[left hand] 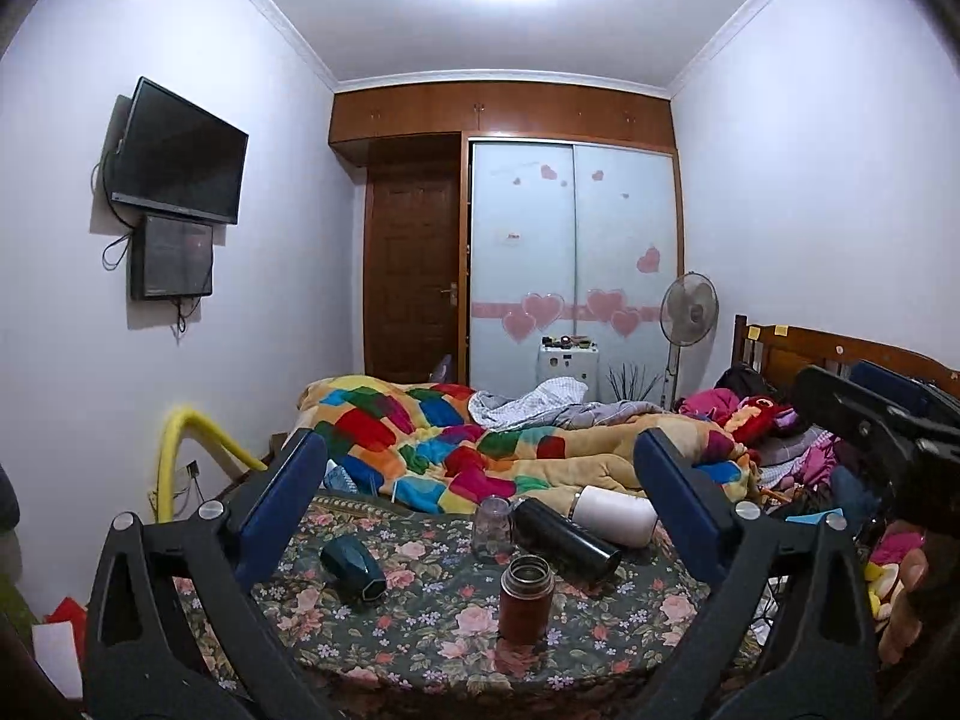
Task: Flip cup upright
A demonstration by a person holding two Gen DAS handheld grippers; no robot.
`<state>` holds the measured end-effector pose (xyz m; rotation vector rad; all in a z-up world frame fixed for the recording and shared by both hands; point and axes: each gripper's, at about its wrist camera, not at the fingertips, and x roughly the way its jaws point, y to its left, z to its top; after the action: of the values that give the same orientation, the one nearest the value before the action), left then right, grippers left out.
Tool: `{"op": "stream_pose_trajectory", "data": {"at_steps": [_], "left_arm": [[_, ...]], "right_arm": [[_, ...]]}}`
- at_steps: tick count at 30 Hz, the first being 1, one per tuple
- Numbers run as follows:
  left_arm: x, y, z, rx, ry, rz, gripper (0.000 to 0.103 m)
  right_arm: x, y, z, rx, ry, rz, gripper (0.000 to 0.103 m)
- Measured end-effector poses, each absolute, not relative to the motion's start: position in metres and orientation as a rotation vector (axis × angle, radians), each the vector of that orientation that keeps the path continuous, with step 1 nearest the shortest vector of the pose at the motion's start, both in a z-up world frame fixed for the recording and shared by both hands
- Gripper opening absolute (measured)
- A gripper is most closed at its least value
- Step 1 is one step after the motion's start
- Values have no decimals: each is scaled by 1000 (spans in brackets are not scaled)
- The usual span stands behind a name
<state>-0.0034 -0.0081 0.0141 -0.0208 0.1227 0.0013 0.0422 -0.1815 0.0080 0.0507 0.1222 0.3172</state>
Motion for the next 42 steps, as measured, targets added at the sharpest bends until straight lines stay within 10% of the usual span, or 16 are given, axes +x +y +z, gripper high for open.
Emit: {"op": "stream_pose_trajectory", "data": {"at_steps": [42], "left_arm": [[4, -10, -4, -30, 180, 23, 103]], "right_arm": [[29, -184, -2, 27, 184, 311, 103]]}}
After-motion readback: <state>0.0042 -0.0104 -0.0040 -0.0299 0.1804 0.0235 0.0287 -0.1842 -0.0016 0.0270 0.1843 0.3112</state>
